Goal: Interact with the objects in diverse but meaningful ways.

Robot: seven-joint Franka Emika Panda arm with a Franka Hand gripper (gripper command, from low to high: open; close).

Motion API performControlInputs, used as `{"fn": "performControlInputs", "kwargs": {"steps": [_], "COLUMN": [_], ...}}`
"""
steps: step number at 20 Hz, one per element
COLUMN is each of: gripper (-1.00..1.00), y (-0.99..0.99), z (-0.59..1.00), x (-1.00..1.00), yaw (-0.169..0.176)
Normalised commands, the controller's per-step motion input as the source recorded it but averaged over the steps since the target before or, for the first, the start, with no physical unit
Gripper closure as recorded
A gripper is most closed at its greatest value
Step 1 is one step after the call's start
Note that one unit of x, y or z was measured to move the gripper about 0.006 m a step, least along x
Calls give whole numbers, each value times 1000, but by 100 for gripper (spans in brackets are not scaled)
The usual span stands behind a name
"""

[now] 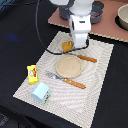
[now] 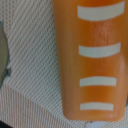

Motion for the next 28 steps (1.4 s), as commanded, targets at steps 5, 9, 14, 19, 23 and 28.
{"fn": "performControlInputs", "kwargs": {"steps": [5,9,14,19,23,28], "gripper": [100,100,100,100,100,100], "y": [-125,-130,-85,-136,-231,-291], "z": [-359,-284,369,714,354,97], "x": [-344,-297,-249,-745,-875,-862], "yaw": [23,22,35,5,0,0]}}
